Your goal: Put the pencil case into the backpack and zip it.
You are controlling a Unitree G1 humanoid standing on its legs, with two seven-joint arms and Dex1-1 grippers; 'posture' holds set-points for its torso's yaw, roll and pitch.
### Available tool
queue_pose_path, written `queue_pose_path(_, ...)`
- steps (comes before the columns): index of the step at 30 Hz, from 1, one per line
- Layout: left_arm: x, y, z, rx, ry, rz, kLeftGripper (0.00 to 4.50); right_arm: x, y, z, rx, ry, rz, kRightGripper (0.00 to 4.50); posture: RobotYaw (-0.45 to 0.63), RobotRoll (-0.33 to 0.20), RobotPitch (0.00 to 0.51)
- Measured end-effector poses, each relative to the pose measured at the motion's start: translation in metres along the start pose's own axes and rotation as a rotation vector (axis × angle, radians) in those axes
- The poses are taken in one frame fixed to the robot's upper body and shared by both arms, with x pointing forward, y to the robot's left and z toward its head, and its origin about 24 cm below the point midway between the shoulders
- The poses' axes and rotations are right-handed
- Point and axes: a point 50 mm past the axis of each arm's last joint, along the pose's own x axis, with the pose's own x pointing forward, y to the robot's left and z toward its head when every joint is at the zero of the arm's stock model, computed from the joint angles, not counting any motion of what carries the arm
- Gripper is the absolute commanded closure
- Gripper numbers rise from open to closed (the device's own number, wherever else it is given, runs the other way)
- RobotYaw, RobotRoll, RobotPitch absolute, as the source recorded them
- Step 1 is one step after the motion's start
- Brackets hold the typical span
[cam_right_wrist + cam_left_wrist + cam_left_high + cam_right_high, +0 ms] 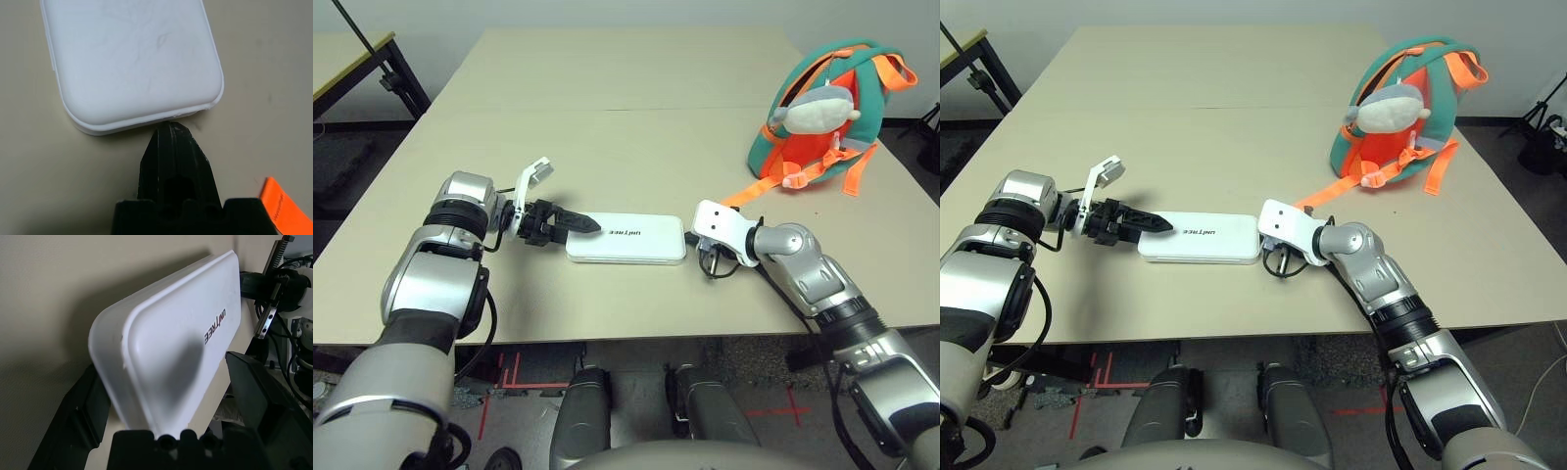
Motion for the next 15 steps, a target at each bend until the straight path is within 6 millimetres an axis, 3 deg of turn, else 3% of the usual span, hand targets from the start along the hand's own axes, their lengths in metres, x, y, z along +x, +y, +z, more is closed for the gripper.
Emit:
queue_pose_path(5,0.0002,-0.0003,-0.0001,-0.001,0.001,-0.001,0.00,0.0036,0.0024,0.0031,-0.002,-0.012,0.011,4.48,0.06,0.000,0.094)
queue_pose_path(6,0.0002,-0.0002,-0.0003,-0.001,0.001,-0.001,0.17,0.0039,0.0026,0.0034,-0.002,-0.014,0.012,4.49,0.06,0.000,0.095)
queue_pose_path(8,0.0004,0.0008,-0.0014,-0.004,0.003,-0.001,0.59,0.0046,0.0030,0.0040,-0.001,-0.017,0.013,4.50,0.06,0.000,0.095)
queue_pose_path(11,0.0001,0.0036,-0.0057,-0.030,-0.007,-0.032,1.66,0.0034,0.0027,0.0034,0.000,-0.016,0.014,4.50,0.06,0.000,0.095)
queue_pose_path(15,-0.0002,-0.0042,-0.0014,-0.019,-0.047,-0.130,2.73,-0.0013,0.0019,-0.0021,0.004,0.005,0.013,4.50,0.06,0.000,0.095)
